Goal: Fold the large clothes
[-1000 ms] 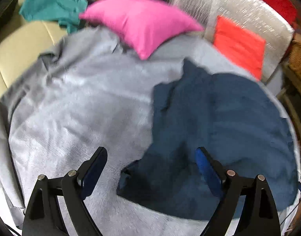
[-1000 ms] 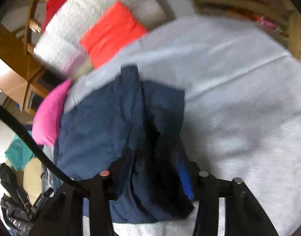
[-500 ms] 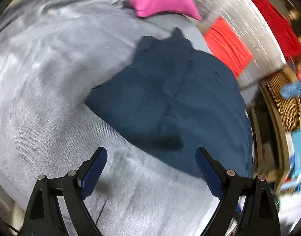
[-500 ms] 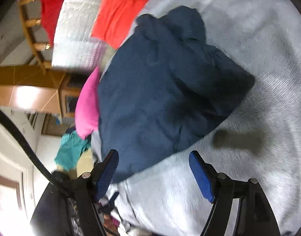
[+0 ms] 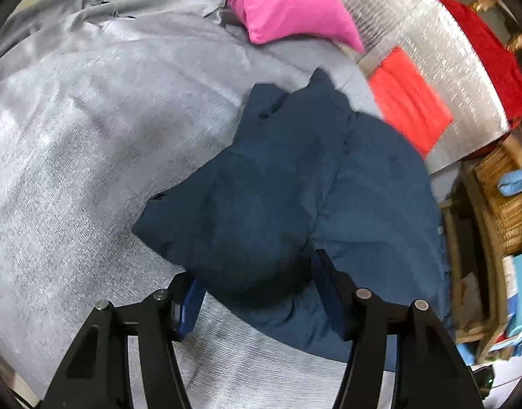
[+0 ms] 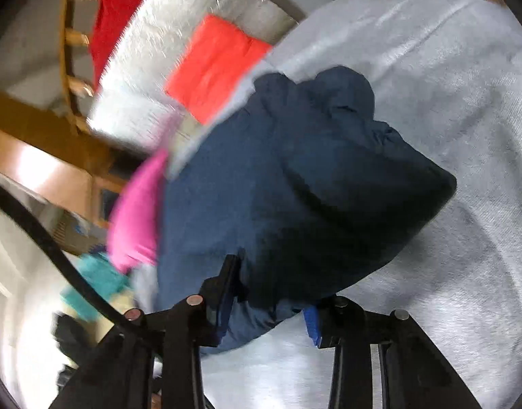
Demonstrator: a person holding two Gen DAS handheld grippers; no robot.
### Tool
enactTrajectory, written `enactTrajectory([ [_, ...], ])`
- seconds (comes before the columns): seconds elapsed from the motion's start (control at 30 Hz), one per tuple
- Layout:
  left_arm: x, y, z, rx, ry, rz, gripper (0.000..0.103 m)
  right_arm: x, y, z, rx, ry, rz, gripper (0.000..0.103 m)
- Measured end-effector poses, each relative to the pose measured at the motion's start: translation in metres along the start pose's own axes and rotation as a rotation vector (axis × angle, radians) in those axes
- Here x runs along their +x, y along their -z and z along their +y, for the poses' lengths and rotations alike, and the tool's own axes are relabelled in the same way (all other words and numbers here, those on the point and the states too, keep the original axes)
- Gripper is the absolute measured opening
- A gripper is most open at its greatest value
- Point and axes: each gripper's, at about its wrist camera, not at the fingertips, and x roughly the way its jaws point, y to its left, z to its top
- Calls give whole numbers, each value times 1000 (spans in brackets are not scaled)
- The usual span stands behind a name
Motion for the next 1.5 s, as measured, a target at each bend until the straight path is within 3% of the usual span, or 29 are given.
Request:
enactTrajectory([
  [0.03, 5, 2, 1, 1, -21, 36, 70, 10, 2, -7, 26, 40, 46, 38],
  [0.17, -4, 8, 1, -18, 4, 53, 72, 10, -3, -15, 93, -20, 78, 41],
  [0.23, -7, 14, 4, -53, 62, 94, 76, 5, -4, -20, 135, -72, 87, 59],
  [0.3, -13, 26, 7, -101, 131, 103, 80, 6, -3, -23, 183, -118, 86, 68],
  [0.4, -10, 36, -1, -123, 250, 149, 81, 15, 0, -25, 220, -145, 105, 70],
  [0.47, 1, 39, -7, -130, 274, 181, 81, 27, 0, -23, 227, -153, 120, 70],
  [0.53, 10, 41, -11, -137, 264, 187, 79, 35, 5, -17, 184, -141, 121, 53],
  [0.57, 10, 40, -14, -130, 256, 160, 78, 37, 5, -10, 147, -113, 105, 50],
  [0.63, 4, 39, -23, -90, 236, 107, 65, 28, 7, 10, 41, -71, 45, 41],
  [0.67, 0, 39, -26, -73, 230, 83, 59, 20, 9, 19, -12, -61, 19, 40],
  [0.77, -12, 40, -35, -19, 231, 24, 59, 2, 16, 44, -155, -48, -48, 40],
  [0.83, -4, 40, -39, 11, 185, 54, 59, 6, 18, 46, -186, -5, -23, 39],
  [0.9, 15, 40, -36, -19, 158, 128, 63, 23, 17, 32, -127, 56, 54, 40],
  [1.0, 13, 37, -35, -37, 169, 128, 64, 25, 12, 19, -15, -3, 101, 42],
  [1.1, -1, 41, -32, -2, 127, 99, 68, 13, 4, 14, 37, -32, 95, 44],
  [1.17, -10, 43, -34, 33, 80, 75, 69, 2, -3, -5, 139, -27, 77, 46],
  [1.3, -22, 53, -45, 139, -17, 22, 70, -13, -16, -39, 291, 16, 6, 60],
  [1.37, -28, 56, -49, 200, -63, -3, 71, -14, -21, -42, 291, 14, 4, 60],
  [1.5, -35, 60, -60, 292, -139, -57, 71, -24, -19, -24, 153, 80, -49, 41],
])
